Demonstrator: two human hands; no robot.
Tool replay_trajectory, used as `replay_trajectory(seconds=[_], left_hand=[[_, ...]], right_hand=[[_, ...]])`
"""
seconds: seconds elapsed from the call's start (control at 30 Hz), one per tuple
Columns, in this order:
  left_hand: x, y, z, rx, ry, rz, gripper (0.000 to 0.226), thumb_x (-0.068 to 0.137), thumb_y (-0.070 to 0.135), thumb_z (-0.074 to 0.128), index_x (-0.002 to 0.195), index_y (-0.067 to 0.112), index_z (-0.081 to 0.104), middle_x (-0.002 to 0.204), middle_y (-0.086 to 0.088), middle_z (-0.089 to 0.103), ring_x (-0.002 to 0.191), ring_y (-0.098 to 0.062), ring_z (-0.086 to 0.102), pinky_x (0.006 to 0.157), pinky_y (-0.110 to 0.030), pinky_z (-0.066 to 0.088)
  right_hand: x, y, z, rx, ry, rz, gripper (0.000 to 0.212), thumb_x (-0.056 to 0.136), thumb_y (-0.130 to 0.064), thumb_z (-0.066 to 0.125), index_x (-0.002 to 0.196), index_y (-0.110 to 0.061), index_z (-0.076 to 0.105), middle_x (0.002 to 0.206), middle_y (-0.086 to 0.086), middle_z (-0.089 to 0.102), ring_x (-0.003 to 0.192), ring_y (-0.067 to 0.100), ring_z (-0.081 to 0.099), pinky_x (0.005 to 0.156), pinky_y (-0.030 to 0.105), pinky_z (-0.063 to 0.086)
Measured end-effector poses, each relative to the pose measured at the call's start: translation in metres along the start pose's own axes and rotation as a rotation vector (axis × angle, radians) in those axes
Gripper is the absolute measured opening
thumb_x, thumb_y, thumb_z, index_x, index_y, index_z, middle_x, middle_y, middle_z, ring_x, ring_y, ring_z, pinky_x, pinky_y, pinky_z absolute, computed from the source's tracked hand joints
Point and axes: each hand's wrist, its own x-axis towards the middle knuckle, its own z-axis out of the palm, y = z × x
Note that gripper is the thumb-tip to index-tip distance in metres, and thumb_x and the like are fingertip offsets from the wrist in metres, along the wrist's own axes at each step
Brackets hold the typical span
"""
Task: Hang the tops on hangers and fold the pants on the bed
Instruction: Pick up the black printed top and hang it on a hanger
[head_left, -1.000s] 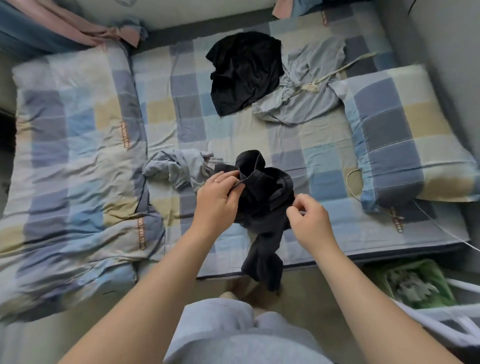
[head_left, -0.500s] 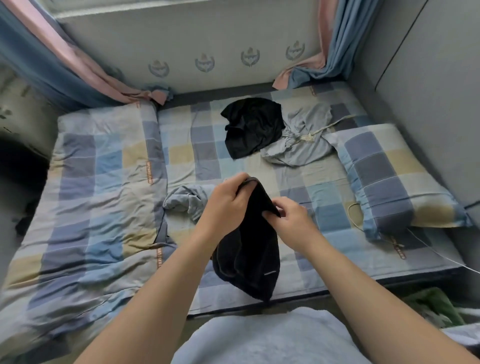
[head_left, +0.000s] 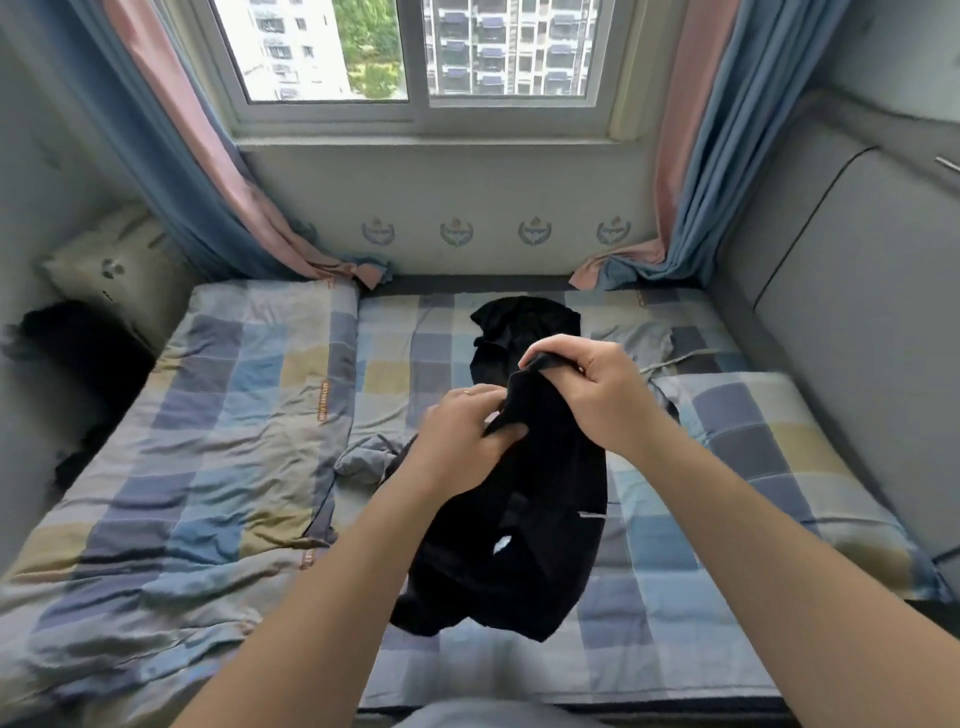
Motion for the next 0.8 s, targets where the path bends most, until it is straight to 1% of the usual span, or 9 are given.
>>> replay_trajectory(seconds=[0.07,0.13,0.2,0.3,0.43,0.57,0.63,0.7,0.8], left_hand=[[0.001,0.008,0.003,-0.165,0.151,-0.058,0.006,0.098,0.024,0.061,0.092,0.022,0.062,0.084,0.012,0.067,0.081,-0.01,0.061,0.076,-0.035,0.049],[0.005,0.014,-0.001,-0.229,0.285,-0.099,0.024,0.1,0.018,0.057,0.078,0.025,0.05,0.065,0.015,0.056,0.063,-0.007,0.051,0.061,-0.027,0.037],[0.008,0.023,-0.004,-0.232,0.335,-0.087,0.029,0.099,0.013,0.054,0.075,0.028,0.047,0.063,0.015,0.053,0.06,-0.007,0.048,0.057,-0.024,0.035],[0.015,0.039,-0.004,-0.228,0.391,-0.027,0.022,0.095,0.007,0.057,0.081,0.023,0.057,0.069,0.011,0.056,0.067,-0.009,0.054,0.063,-0.022,0.042],[0.023,0.044,-0.004,-0.2,0.511,-0.005,0.013,0.09,0.005,0.065,0.087,0.017,0.067,0.084,0.0,0.055,0.074,-0.008,0.055,0.071,-0.013,0.042],[0.03,0.034,-0.01,-0.222,0.494,-0.084,0.017,0.091,0.004,0.064,0.084,0.018,0.064,0.068,0.004,0.06,0.059,-0.008,0.054,0.057,-0.02,0.041],[0.034,0.031,-0.014,-0.221,0.489,-0.113,0.017,0.092,0.006,0.065,0.083,0.019,0.063,0.064,0.004,0.061,0.056,-0.007,0.054,0.054,-0.022,0.041],[0.038,0.031,-0.021,-0.228,0.512,-0.104,0.014,0.093,0.011,0.068,0.082,0.019,0.063,0.065,0.005,0.063,0.058,-0.008,0.057,0.055,-0.024,0.045],[0.045,0.038,-0.034,-0.243,0.537,-0.054,0.015,0.091,0.013,0.068,0.079,0.021,0.064,0.067,0.005,0.065,0.064,-0.013,0.062,0.059,-0.028,0.05]], right_hand=[[0.006,-0.002,-0.009,0.001,0.02,-0.02,0.024,0.094,0.001,0.056,0.093,-0.014,0.074,0.087,-0.008,0.073,0.087,0.009,0.067,0.082,0.023,0.051],[0.01,0.007,-0.022,-0.099,0.022,0.003,0.022,0.094,-0.003,0.059,0.093,-0.018,0.075,0.077,-0.01,0.071,0.074,0.012,0.066,0.073,0.028,0.053],[0.01,0.023,-0.033,-0.282,0.019,0.04,0.021,0.092,-0.008,0.059,0.09,-0.023,0.073,0.056,-0.015,0.061,0.054,0.009,0.057,0.056,0.024,0.044],[0.003,0.047,-0.036,-0.333,-0.023,0.161,0.014,0.089,-0.013,0.062,0.078,-0.021,0.067,0.053,-0.008,0.055,0.049,0.009,0.047,0.057,0.031,0.041],[-0.005,0.061,-0.029,0.066,-0.002,0.277,0.022,0.097,-0.003,0.051,0.083,-0.018,0.06,0.067,0.014,0.051,0.063,0.019,0.048,0.058,0.042,0.044],[0.006,0.051,-0.031,0.345,0.124,0.25,0.03,0.104,-0.006,0.045,0.087,-0.026,0.06,0.07,0.009,0.048,0.06,0.024,0.038,0.052,0.036,0.034],[0.01,0.047,-0.033,0.409,0.103,0.218,0.03,0.104,-0.01,0.048,0.087,-0.03,0.063,0.068,0.004,0.054,0.057,0.02,0.043,0.05,0.03,0.038],[0.01,0.044,-0.036,0.402,0.011,0.183,0.01,0.098,-0.025,0.06,0.089,-0.028,0.064,0.072,0.003,0.063,0.062,0.022,0.055,0.057,0.032,0.047],[0.012,0.057,-0.035,0.158,-0.163,0.166,0.013,0.083,-0.032,0.078,0.085,-0.033,0.065,0.079,-0.006,0.072,0.073,0.013,0.07,0.067,0.026,0.054]])
